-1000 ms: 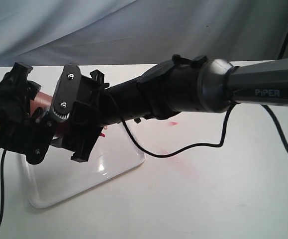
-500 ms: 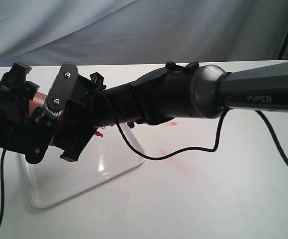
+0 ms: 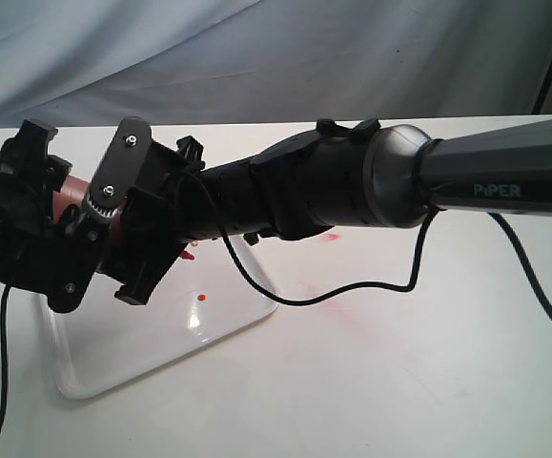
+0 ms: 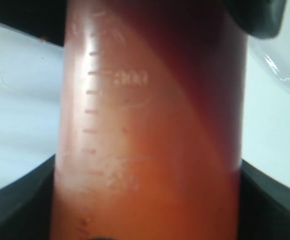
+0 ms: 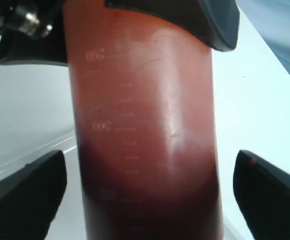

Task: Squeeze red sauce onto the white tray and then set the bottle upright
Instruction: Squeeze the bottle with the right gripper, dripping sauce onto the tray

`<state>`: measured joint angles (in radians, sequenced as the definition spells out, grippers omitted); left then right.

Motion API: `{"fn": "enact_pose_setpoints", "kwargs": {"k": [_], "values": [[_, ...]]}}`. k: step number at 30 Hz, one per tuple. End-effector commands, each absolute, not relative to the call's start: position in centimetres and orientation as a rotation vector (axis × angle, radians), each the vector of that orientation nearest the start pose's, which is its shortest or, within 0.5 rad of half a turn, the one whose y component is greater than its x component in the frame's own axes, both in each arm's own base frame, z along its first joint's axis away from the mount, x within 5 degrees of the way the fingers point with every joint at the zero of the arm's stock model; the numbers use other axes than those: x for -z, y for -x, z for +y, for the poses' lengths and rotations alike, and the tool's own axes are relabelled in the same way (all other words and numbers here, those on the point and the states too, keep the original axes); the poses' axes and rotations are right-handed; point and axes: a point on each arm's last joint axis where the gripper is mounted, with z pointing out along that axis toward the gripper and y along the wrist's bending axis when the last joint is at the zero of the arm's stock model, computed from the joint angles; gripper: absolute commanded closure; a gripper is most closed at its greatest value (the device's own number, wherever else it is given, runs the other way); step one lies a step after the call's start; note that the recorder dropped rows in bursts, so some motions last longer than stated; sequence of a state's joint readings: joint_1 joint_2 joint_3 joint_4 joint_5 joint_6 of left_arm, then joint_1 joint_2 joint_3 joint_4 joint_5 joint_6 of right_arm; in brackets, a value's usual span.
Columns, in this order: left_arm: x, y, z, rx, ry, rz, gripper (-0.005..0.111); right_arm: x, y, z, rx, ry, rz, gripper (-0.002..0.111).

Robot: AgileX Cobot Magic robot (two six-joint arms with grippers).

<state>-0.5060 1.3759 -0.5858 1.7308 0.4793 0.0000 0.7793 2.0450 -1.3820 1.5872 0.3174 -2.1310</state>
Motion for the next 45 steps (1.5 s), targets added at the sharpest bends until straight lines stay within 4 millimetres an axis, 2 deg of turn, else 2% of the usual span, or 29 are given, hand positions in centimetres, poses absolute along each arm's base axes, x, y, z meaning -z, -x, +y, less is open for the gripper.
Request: {"fn": "enact_pose_setpoints", "kwargs": {"k": [1, 5, 7, 8, 19, 25, 36, 38, 40, 43, 45], "values": [[-22.1, -24.3, -9.0, 1.625, 2.764, -1.760, 0.107, -19.1, -30.8, 34.3, -0.468, 1.441, 1.587, 0.026], [-22.1, -24.3, -9.0, 1.625, 2.764, -1.760, 0.107, -19.1, -30.8, 34.3, -0.473, 1.444, 1.584, 0.025], [-22.1, -24.3, -9.0, 1.625, 2.764, -1.760, 0.107, -19.1, -30.8, 34.3, -0.475, 1.444, 1.583, 0.013], [-22.1, -24.3, -9.0, 1.625, 2.764, -1.760, 0.107, -19.1, -30.8, 34.3, -0.473, 1.448, 1.581, 0.003], [-22.1, -24.3, -9.0, 1.621, 2.769, -1.759, 0.107, -19.2, -30.9, 34.3, -0.499, 1.387, 1.618, 0.003], [-22.0, -24.2, -9.1, 1.609, 2.784, -1.758, 0.107, -18.1, -31.3, 34.2, -0.470, 1.354, 1.674, 0.003], [-22.0, -24.2, -9.1, 1.600, 2.795, -1.757, 0.107, -17.8, -32.1, 35.2, -0.498, 1.340, 1.663, 0.003], [-22.0, -24.2, -9.1, 1.600, 2.795, -1.757, 0.107, -17.8, -32.2, 35.2, -0.488, 1.336, 1.668, 0.007], [-22.0, -24.2, -9.1, 1.600, 2.795, -1.757, 0.107, -17.8, -32.1, 35.2, -0.493, 1.338, 1.666, 0.017], [-22.0, -24.2, -9.1, 1.600, 2.795, -1.757, 0.107, -17.8, -31.9, 35.4, -0.502, 1.344, 1.660, 0.040], [-22.0, -24.2, -9.1, 1.600, 2.795, -1.757, 0.107, -17.8, -31.8, 35.5, -0.505, 1.348, 1.657, 0.060]]}}
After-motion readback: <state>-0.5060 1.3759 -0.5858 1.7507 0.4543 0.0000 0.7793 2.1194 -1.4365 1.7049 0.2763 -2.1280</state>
